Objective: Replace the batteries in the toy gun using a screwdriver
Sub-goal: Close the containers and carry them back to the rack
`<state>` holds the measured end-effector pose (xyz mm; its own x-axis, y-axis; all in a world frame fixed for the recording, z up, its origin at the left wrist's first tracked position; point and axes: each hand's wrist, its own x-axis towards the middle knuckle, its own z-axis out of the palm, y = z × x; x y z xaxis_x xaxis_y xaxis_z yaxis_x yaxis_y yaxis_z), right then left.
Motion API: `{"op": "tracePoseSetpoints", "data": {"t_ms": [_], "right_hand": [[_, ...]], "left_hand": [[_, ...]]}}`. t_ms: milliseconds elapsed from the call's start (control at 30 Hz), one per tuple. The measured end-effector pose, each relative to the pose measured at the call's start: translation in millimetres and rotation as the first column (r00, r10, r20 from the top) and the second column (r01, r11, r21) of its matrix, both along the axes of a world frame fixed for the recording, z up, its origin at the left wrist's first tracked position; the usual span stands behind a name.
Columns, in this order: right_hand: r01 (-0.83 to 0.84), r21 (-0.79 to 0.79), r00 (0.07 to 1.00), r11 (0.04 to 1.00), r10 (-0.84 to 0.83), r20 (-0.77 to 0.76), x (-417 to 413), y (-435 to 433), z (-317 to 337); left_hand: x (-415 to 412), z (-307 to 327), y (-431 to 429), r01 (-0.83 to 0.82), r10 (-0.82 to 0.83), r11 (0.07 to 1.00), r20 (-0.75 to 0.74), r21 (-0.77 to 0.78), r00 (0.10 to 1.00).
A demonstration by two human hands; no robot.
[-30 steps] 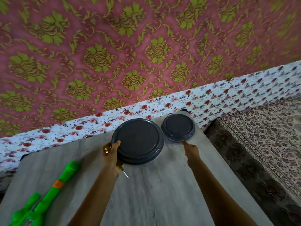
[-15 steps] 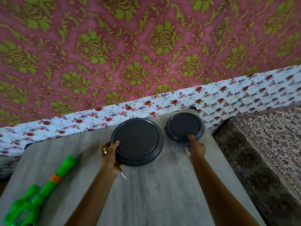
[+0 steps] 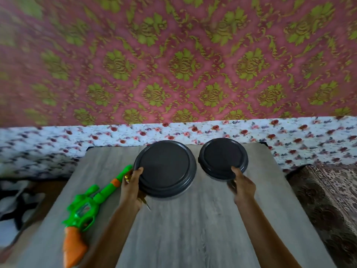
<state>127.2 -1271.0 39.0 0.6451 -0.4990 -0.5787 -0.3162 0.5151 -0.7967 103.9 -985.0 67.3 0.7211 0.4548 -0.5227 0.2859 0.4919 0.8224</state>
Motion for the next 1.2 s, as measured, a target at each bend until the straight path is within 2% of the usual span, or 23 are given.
{"op": "tracePoseSetpoints", "data": {"t_ms": [100, 167, 367, 533, 767, 867, 1000, 1133, 1200], "right_hand": [[-0.085, 0.015, 0.996, 0.996, 0.084, 0.031, -14, 58, 19], [-0.119, 0.018, 0.993, 0.993, 0.118, 0.025, -23, 96, 27], [-0.257, 0.070, 0.966, 0.964, 0.254, 0.048, -40, 234, 46], [-0.353, 0.085, 0.936, 0.932, 0.350, 0.049, -51, 308, 49], [-0.428, 0.017, 0.903, 0.904, 0.427, 0.048, -49, 350, 56], [-0.441, 0.040, 0.896, 0.896, 0.438, 0.065, -50, 359, 55], [-0.490, 0.026, 0.871, 0.871, 0.488, 0.063, -57, 375, 58], [-0.551, -0.012, 0.834, 0.835, 0.551, 0.016, -61, 399, 57], [-0.596, -0.080, 0.802, 0.799, 0.596, -0.025, -65, 418, 61]], "left_hand": [[-31, 12, 51, -0.079, 0.080, 0.997, 0.042, -0.012, 0.996], [-48, 16, 85, -0.132, 0.129, 0.990, 0.047, 0.047, 0.990], [-107, 17, 220, -0.257, 0.247, 0.963, 0.118, 0.077, 0.962], [-142, 17, 288, -0.349, 0.342, 0.936, 0.118, 0.045, 0.932], [-160, 21, 322, -0.381, 0.373, 0.924, 0.165, 0.015, 0.913], [-172, 22, 325, -0.391, 0.390, 0.920, 0.168, -0.028, 0.905], [-191, 33, 331, -0.436, 0.429, 0.900, 0.161, 0.011, 0.889], [-208, 38, 347, -0.505, 0.495, 0.863, 0.170, 0.021, 0.852], [-217, 40, 362, -0.535, 0.522, 0.844, 0.187, 0.026, 0.832]]}}
